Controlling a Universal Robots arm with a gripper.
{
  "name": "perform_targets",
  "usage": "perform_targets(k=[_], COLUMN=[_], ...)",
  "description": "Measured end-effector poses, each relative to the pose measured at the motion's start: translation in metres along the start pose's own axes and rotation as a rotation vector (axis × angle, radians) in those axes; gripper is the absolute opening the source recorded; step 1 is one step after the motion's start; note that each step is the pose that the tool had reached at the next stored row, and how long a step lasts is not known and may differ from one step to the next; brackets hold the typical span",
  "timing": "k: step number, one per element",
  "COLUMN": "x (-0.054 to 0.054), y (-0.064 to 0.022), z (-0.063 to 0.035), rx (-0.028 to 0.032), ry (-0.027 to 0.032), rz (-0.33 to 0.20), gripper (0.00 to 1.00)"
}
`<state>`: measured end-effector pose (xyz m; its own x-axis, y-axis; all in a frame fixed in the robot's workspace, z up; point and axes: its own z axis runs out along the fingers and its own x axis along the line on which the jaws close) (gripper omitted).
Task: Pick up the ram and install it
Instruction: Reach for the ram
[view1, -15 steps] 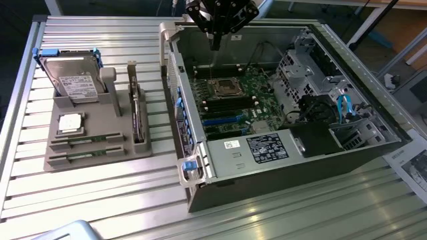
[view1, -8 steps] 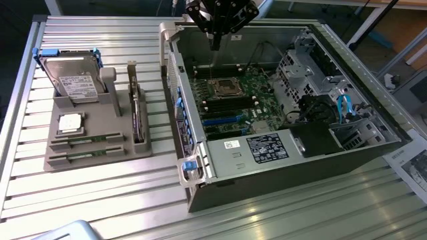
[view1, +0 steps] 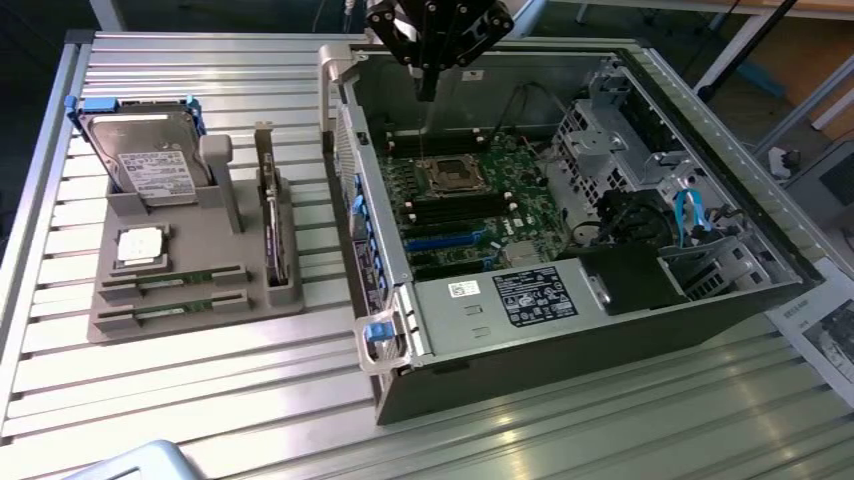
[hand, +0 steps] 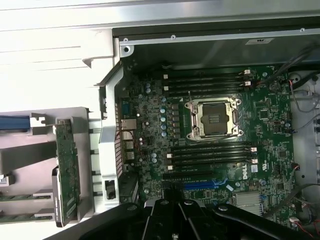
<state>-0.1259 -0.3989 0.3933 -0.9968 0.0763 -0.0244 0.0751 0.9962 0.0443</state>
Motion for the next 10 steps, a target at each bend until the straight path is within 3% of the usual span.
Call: perform_targets(k=[10], x=[0.012], y=[-0.0009], z=[-0.0003], rx=[0.0], ry=[0.0], rz=[0.0], gripper=[0.1])
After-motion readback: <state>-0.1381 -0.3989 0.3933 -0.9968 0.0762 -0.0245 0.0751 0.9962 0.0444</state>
